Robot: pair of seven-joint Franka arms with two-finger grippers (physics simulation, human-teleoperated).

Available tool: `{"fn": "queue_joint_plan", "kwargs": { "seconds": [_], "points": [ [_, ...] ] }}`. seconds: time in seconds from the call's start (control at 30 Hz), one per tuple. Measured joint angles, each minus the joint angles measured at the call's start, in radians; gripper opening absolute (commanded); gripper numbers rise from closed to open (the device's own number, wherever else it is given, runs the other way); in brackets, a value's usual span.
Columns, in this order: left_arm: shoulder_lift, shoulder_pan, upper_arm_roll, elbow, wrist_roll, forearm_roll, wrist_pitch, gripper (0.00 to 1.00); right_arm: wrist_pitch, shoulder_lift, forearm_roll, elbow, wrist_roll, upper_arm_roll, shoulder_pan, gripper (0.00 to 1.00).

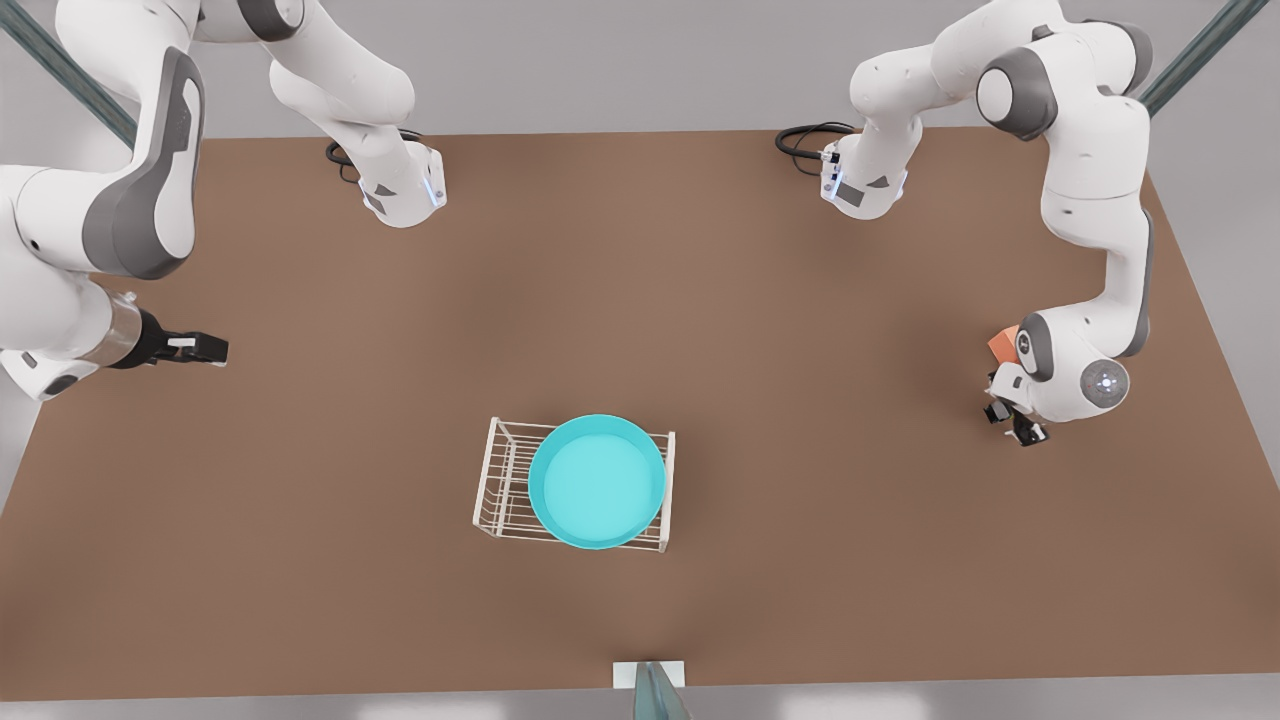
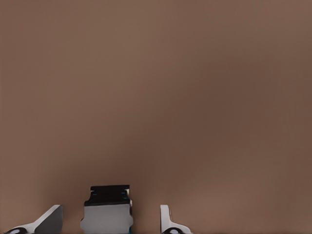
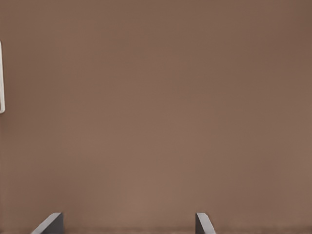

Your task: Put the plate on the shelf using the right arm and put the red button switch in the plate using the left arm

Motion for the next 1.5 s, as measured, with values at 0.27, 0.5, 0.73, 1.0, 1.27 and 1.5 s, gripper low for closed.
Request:
{"fn": "queue_joint_plan", "kwargs": {
  "seconds": [0.27,0.5,0.73,1.0,1.27,1.5],
  "points": [
    [-0.004,-0.008,0.008,0.001,0.006,0.001,0.012,0.41,-0.010,0.005,0.019,0.001,0.004,-0.001,-0.010,1.00],
    [-0.006,-0.012,0.008,0.002,0.004,0.001,0.012,0.37,-0.012,0.008,0.024,0.002,0.006,-0.001,-0.010,1.00],
    [-0.168,-0.298,0.006,0.064,-0.162,-0.033,-0.170,0.37,-0.013,0.007,0.022,0.002,0.007,-0.002,-0.010,1.00],
    [-0.047,-0.454,-0.340,0.559,-0.719,-0.090,-0.431,0.37,-0.013,0.007,0.019,0.002,0.008,-0.005,-0.014,1.00],
    [0.245,-0.627,-0.380,0.959,-1.337,-0.084,-0.346,0.37,-0.016,0.006,0.020,0.001,0.008,-0.005,-0.015,1.00],
    [0.374,-0.696,-0.377,1.087,-1.725,-0.081,-0.137,0.37,-0.018,0.003,0.021,0.001,0.010,-0.005,-0.015,1.00]
  ]
}}
